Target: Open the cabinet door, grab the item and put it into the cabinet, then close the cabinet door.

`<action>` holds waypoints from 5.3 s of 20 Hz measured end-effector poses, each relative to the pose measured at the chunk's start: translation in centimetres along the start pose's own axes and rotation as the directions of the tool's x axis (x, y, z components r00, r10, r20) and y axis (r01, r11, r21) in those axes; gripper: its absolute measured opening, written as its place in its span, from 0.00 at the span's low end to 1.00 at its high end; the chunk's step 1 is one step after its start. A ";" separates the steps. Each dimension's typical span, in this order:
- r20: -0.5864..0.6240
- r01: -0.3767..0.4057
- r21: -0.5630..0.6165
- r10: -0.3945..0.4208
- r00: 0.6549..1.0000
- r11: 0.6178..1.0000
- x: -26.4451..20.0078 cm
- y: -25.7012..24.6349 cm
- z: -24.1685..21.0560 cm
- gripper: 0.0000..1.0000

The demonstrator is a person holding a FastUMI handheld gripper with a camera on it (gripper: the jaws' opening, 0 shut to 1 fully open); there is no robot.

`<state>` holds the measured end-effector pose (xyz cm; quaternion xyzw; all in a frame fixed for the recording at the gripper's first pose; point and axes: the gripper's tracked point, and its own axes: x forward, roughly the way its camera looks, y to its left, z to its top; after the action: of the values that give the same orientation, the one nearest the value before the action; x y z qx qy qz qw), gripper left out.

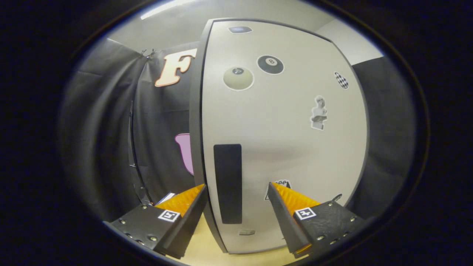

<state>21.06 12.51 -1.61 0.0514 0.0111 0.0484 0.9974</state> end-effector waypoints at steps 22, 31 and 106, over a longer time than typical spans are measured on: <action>0.018 -0.029 -0.017 0.029 0.999 0.999 0.4 1.5 0.1 0.33; 0.003 -0.046 -0.005 0.046 0.999 0.999 0.0 1.4 -0.1 0.27; 0.025 0.105 0.079 -0.108 0.994 0.991 -22.5 -35.1 1.8 0.24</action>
<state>2.07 -24.60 -3.02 0.0901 0.0013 -0.0061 0.9959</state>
